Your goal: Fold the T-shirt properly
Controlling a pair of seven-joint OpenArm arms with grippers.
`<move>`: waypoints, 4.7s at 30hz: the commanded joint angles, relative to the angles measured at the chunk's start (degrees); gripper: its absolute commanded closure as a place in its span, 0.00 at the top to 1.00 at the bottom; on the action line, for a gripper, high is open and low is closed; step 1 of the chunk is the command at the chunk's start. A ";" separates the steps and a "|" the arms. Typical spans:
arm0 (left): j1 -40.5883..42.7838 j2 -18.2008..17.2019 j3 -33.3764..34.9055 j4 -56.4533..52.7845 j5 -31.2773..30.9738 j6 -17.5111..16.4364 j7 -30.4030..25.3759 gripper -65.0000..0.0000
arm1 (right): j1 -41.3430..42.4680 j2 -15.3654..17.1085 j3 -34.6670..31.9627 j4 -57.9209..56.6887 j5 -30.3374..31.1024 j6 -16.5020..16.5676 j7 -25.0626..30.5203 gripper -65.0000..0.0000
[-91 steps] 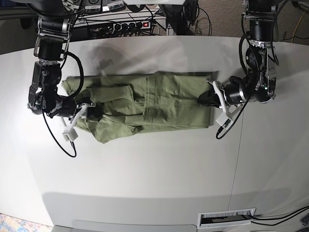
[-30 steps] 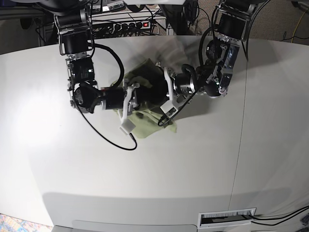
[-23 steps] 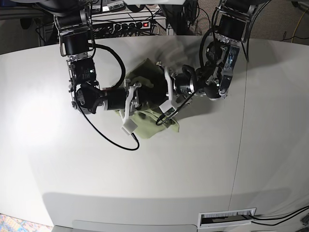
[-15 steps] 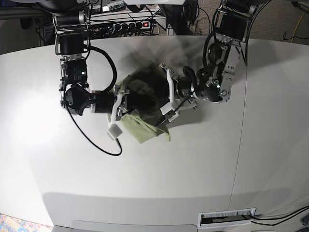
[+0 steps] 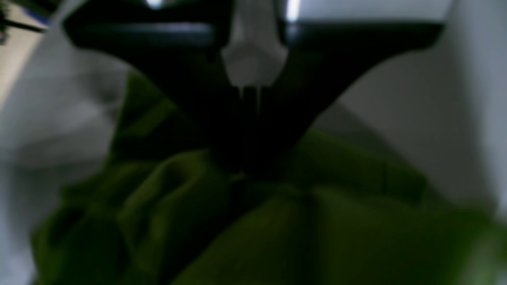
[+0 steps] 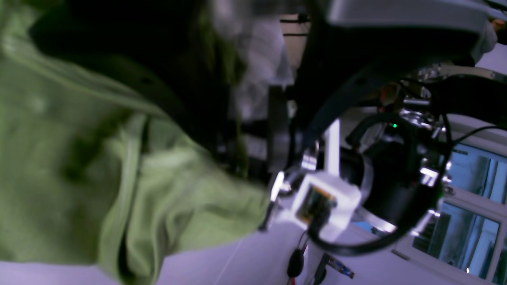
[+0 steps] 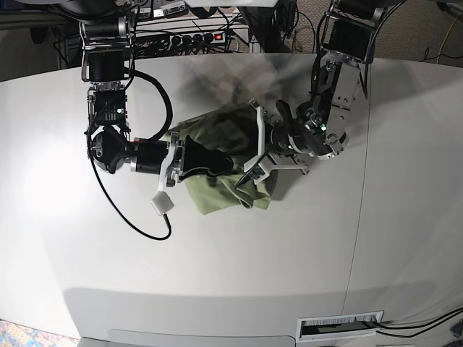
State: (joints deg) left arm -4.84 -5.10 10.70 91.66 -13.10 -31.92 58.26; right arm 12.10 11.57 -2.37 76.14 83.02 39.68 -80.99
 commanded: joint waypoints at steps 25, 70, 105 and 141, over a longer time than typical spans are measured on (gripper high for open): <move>-0.72 -7.89 0.07 3.61 0.17 7.93 -8.57 0.00 | 6.82 0.48 4.20 1.11 -15.21 0.32 0.99 0.18; 6.12 8.37 -5.57 19.19 -11.91 0.33 -8.70 0.22 | 6.64 0.50 4.22 1.11 -33.79 0.32 0.99 0.00; 6.88 8.74 21.38 9.62 37.64 23.28 -14.82 0.42 | 6.80 0.81 4.37 1.14 -32.89 0.32 0.99 0.00; 6.93 7.82 21.42 8.72 49.44 38.73 -11.08 0.00 | 6.80 4.33 4.37 1.14 -28.20 0.32 0.99 0.00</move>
State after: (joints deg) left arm 2.83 2.02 32.12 99.20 35.42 6.00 47.88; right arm 17.32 15.33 1.76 76.20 53.41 39.72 -80.99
